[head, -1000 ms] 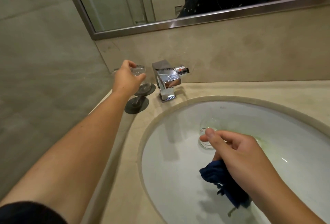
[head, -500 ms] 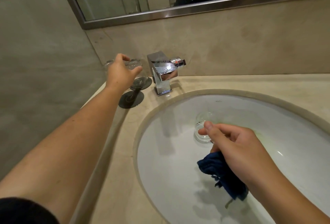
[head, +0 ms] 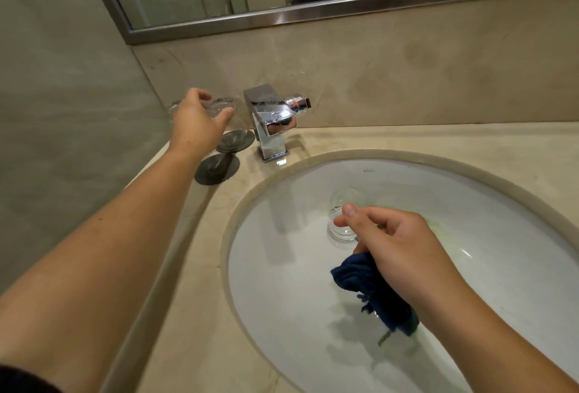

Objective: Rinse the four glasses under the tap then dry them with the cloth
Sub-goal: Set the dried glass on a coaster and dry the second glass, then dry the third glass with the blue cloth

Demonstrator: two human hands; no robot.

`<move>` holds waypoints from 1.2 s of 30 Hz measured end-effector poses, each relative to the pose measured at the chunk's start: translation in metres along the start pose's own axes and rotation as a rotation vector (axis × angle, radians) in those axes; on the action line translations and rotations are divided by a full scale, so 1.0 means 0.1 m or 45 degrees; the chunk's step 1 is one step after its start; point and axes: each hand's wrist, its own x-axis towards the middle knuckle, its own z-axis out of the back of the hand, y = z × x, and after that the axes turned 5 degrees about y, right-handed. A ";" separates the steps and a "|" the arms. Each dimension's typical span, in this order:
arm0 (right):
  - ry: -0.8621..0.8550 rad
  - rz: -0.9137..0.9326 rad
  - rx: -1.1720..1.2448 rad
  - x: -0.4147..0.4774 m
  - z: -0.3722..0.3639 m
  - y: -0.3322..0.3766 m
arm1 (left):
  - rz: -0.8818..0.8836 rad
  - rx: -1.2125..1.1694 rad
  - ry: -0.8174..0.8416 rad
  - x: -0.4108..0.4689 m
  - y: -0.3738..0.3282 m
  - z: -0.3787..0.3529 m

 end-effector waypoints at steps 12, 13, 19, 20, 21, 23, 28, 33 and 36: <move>-0.186 0.080 -0.019 0.02 0.22 0.08 | -0.244 -0.576 -0.096 -1.52 -0.58 0.29; -0.219 0.086 -0.007 0.03 0.27 0.10 | -0.240 -0.562 0.035 -1.64 -0.66 0.27; -0.365 -0.002 0.151 0.00 0.60 0.20 | -0.281 -0.190 0.782 -2.10 -1.04 -0.05; -0.400 -0.029 0.174 0.00 0.64 0.20 | -0.279 -0.139 0.866 -2.14 -1.09 -0.14; -0.431 -0.050 0.201 -0.01 0.67 0.19 | -0.293 -0.091 0.932 -2.16 -1.14 -0.24; -0.474 -0.080 0.263 0.01 0.72 0.16 | -0.367 0.047 1.035 -2.19 -1.23 -0.46; -0.489 -0.143 0.386 0.10 0.78 0.05 | -0.475 0.449 1.210 -2.10 -1.29 -0.93; -0.424 -0.221 0.551 0.24 0.83 -0.07 | -0.476 0.477 1.149 -2.13 -1.19 -1.21; -0.391 -0.249 0.658 0.30 0.82 -0.15 | -0.469 0.489 1.128 -2.15 -1.18 -1.27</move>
